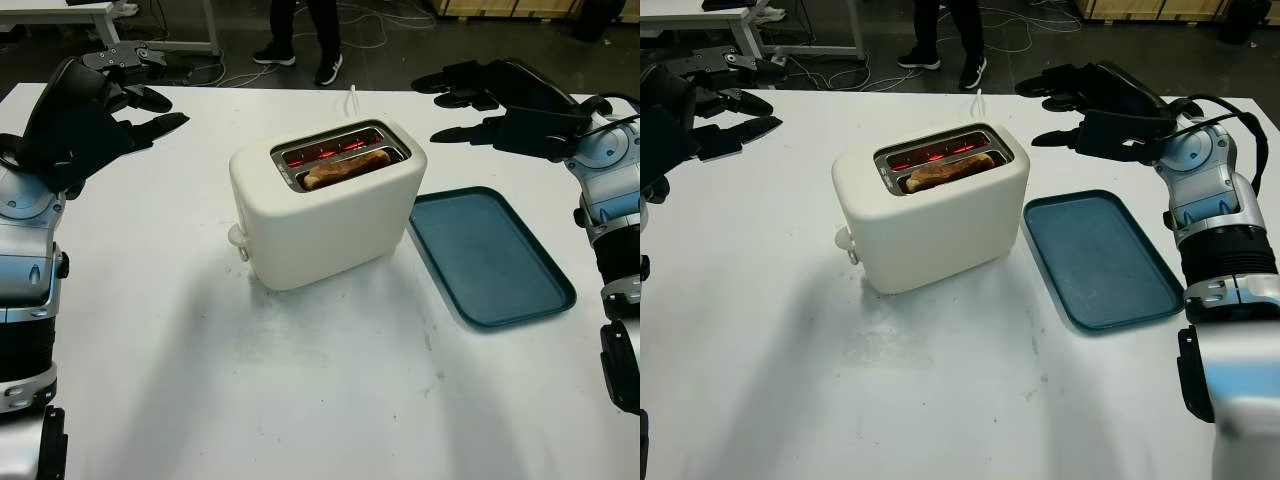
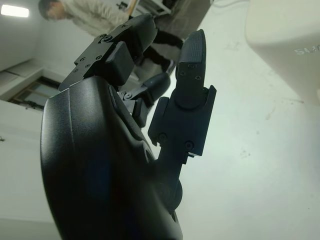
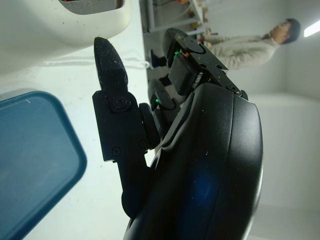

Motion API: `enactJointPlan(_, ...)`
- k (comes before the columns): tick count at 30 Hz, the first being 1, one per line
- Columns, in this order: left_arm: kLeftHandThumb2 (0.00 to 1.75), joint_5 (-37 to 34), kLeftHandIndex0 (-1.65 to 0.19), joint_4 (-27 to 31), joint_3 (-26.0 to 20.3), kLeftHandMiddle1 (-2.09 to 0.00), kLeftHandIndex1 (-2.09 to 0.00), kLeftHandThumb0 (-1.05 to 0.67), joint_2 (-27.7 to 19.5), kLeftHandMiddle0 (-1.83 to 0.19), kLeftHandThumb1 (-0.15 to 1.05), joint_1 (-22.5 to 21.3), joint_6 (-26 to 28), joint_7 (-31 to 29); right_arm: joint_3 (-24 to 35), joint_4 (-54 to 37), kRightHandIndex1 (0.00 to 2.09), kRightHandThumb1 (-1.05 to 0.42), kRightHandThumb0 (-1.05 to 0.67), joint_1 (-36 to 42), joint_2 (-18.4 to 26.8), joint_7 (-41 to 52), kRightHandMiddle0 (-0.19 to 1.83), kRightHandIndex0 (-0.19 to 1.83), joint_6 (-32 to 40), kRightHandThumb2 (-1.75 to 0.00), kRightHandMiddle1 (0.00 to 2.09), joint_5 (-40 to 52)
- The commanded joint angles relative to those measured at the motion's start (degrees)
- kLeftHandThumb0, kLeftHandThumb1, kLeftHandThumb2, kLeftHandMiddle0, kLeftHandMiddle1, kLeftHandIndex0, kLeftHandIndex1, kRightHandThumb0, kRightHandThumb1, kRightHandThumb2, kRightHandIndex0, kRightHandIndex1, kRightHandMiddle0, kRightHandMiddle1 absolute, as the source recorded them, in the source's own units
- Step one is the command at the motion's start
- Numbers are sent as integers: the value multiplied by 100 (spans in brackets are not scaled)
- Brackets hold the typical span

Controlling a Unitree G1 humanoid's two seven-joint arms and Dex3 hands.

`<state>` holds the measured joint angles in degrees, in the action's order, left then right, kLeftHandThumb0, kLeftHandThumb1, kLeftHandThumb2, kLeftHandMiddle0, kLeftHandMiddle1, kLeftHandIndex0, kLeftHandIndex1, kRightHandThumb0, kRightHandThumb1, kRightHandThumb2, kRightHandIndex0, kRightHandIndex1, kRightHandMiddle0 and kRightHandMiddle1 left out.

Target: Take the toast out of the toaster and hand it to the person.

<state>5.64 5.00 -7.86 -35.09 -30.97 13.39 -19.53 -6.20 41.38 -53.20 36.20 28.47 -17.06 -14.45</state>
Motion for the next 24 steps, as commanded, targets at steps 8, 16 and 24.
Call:
enactJointPlan(8, 15, -60, -49, 60, -34, -96, -48, -39, 55, -32, 92, 62, 83, 48, 13, -103, 1, -91, -42, 23, 40, -29, 55, 59, -19, 0, 1, -4)
enactJointPlan(16, 16, -2, -49, 66, -23, -96, -48, -38, 15, -32, 92, 90, 29, 58, -13, -89, 1, -91, -42, 2, 10, -44, 56, 59, -21, 0, 1, -27)
enactJointPlan(24, 16, -57, -49, 26, -31, -96, -49, -38, 31, -32, 92, 74, 15, 34, 2, -18, 0, -91, -43, -4, 9, -21, 55, 58, -74, 0, 0, 12)
